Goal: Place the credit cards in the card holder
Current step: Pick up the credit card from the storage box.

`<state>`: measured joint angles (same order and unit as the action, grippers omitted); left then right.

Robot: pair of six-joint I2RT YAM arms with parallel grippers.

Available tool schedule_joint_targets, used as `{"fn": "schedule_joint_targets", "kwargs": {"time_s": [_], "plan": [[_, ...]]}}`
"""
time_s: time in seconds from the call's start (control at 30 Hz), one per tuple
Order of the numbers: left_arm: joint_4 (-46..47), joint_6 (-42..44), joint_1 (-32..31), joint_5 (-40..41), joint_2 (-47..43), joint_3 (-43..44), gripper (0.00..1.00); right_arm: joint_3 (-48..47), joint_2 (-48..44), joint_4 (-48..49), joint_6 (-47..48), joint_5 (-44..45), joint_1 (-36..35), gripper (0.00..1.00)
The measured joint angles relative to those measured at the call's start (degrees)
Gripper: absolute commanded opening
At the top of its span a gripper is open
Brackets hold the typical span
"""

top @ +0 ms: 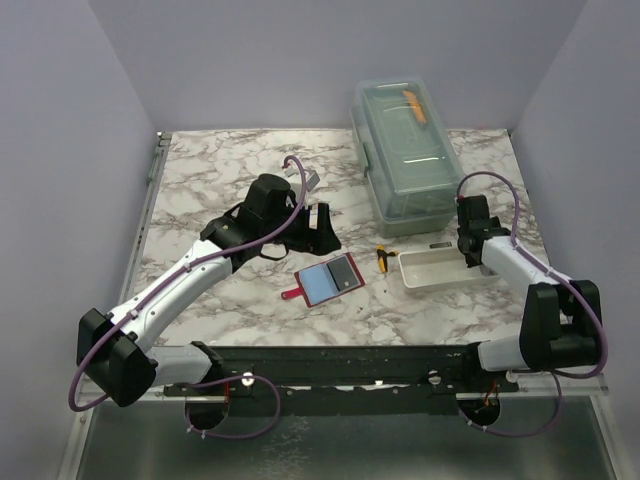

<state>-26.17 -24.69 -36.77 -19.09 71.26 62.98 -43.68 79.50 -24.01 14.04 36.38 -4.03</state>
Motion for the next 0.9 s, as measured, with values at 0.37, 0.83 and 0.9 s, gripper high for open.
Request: {"fn": "schedule_joint_targets", "kwargs": {"time_s": [0.37,0.83,0.9], "plan": [[-0.07,0.20,0.00,0.48,0.11,0.00,0.81,0.00,1.68,0.37,-0.09,1.14,0.02,0.51],[-0.11,0.35,0.00,0.50,0.61,0.00,0.81,0.11,2.45,0.35,-0.52,3.58,0.02,0.22],[-0.11,0.33,0.00,0.50,0.70,0.00,0.81,0.15,2.23,0.37,-0.48,3.67,0.02,0.16]]}}
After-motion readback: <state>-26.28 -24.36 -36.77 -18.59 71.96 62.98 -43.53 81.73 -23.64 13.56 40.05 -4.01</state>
